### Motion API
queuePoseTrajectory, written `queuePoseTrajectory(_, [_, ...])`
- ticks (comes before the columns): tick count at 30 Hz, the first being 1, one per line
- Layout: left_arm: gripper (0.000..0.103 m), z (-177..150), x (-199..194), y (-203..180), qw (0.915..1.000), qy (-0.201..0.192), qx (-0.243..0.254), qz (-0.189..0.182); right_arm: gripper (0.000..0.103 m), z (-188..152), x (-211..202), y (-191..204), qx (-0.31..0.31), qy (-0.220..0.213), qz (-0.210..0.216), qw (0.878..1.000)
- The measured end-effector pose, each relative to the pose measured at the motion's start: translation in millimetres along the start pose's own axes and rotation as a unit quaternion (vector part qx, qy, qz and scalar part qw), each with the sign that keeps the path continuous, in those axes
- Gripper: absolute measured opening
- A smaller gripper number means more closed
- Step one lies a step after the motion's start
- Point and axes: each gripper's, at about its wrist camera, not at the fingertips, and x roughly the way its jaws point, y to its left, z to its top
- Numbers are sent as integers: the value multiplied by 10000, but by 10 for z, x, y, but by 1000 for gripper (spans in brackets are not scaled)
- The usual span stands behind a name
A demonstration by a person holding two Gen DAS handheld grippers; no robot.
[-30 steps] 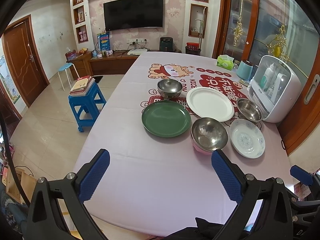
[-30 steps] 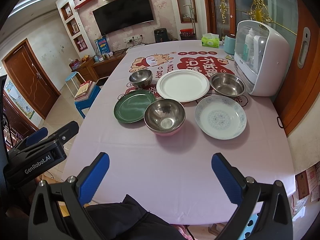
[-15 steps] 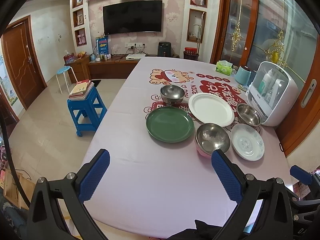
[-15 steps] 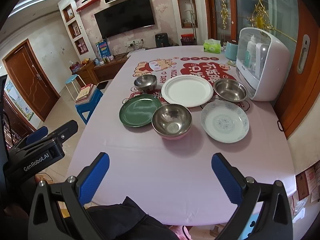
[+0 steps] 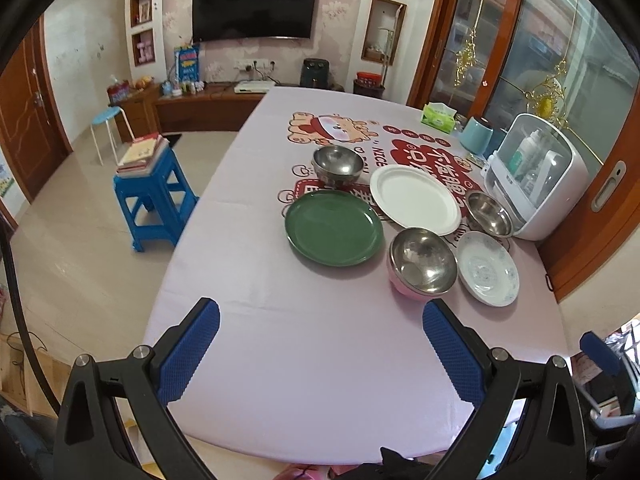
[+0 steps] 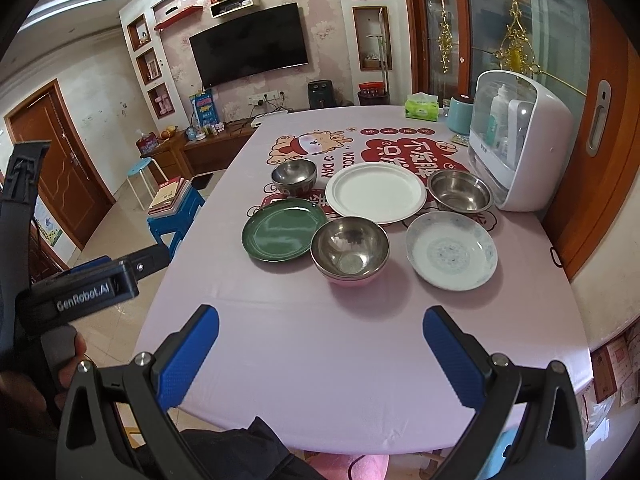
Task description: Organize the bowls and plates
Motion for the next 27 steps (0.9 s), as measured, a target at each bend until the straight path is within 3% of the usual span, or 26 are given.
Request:
queuePoseTrajectory(7, [101, 244, 225, -90, 9994, 296, -126, -91, 102, 120, 34, -160, 137, -31, 3, 9999])
queuePoseTrajectory(20, [101, 807, 551, -522, 9976, 624, -289, 8, 102, 779, 253, -996, 756, -314, 363, 9960])
queuePoseTrajectory(27, [101, 1103, 774, -729, 9965, 772, -301, 95, 102, 1050, 523, -1328, 905, -238, 675, 9933])
